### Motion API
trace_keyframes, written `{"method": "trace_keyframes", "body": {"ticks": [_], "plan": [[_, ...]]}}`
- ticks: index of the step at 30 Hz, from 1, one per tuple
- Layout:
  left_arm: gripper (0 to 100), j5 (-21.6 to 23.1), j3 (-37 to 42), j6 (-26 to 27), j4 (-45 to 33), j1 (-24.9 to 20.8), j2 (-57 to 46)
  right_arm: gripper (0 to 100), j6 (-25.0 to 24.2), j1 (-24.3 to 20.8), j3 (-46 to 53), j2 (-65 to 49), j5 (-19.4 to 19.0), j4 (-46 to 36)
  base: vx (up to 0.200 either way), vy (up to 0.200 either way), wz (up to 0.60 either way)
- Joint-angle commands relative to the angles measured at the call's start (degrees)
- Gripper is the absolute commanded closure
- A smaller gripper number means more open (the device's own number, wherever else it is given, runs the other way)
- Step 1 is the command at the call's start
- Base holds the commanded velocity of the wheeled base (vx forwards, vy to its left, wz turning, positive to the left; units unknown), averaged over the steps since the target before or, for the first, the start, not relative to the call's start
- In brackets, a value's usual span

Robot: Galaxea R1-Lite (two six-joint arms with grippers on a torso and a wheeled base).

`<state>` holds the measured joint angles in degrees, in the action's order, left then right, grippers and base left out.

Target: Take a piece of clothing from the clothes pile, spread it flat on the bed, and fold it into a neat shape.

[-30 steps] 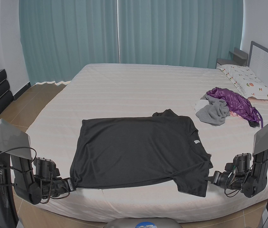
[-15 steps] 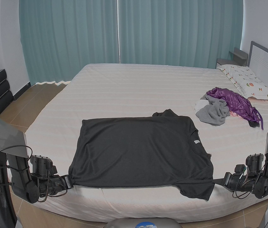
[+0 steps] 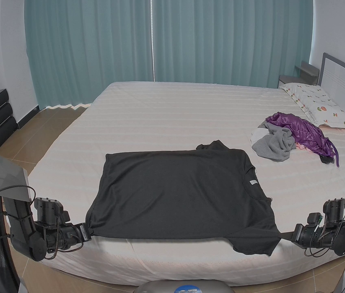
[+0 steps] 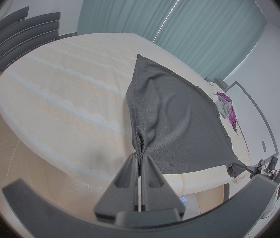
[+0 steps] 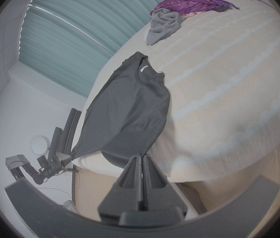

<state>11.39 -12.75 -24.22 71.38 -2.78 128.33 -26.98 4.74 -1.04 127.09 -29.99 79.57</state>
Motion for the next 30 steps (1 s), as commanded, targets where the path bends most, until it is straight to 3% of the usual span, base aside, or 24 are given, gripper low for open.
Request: {"method": "trace_keyframes", "body": {"ticks": [1, 10, 18, 30], "plan": [[100, 0.04, 0.80, 0.58, -0.10, 0.58, -1.15, 100, 2.54, 0.36, 1.04, -3.34, -0.51, -4.51, 0.000, 0.000, 0.00], [100, 0.04, 3.61, 5.50, -0.01, 0.41, -0.98, 100, 12.83, 4.57, 1.04, -6.68, -1.12, -14.44, 0.000, 0.000, 0.00], [100, -0.14, 6.42, 9.81, -0.36, 0.85, -1.50, 100, 16.17, 4.75, 1.04, -8.35, -1.21, -18.66, 0.000, 0.000, 0.00], [100, -0.31, 10.73, 10.25, 0.08, 0.32, -4.23, 100, 17.13, 4.66, 1.04, -12.39, -1.21, -25.43, 0.000, 0.000, 0.00]]}}
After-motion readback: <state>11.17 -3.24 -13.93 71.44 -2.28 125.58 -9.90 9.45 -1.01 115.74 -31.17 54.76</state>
